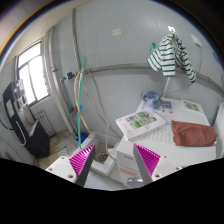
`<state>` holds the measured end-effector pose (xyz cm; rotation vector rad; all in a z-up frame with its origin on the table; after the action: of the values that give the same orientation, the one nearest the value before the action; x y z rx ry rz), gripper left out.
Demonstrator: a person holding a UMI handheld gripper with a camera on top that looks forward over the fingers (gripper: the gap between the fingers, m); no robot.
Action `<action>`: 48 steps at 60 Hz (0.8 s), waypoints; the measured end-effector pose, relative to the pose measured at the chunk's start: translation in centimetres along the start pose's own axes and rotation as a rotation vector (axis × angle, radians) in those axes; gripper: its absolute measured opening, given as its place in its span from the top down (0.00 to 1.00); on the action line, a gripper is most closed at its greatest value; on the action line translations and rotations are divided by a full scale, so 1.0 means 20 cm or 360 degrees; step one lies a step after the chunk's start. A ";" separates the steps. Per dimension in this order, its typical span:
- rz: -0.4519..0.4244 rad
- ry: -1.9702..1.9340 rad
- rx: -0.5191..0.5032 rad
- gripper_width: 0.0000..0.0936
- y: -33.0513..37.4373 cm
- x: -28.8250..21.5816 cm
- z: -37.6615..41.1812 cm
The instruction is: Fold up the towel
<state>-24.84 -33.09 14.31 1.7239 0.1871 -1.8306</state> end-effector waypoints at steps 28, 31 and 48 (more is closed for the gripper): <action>0.0046 0.0132 0.0583 0.21 -0.51 0.02 -1.20; 0.0127 0.0141 0.0606 0.23 -0.58 0.08 -1.33; 0.0190 0.0197 0.0540 0.95 -0.79 0.21 -1.57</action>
<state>-5.88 -6.25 1.19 2.0332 -0.1849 -1.7439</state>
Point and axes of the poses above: the point between the fingertips, and its own axes, seen from behind it with the camera up: z to the left, x down, y backward, against the way the camera looks, the point moved 4 cm from there along y, backward, against the way the camera looks, and after that the axes turned 14 degrees about -z, right-handed, at the moved point
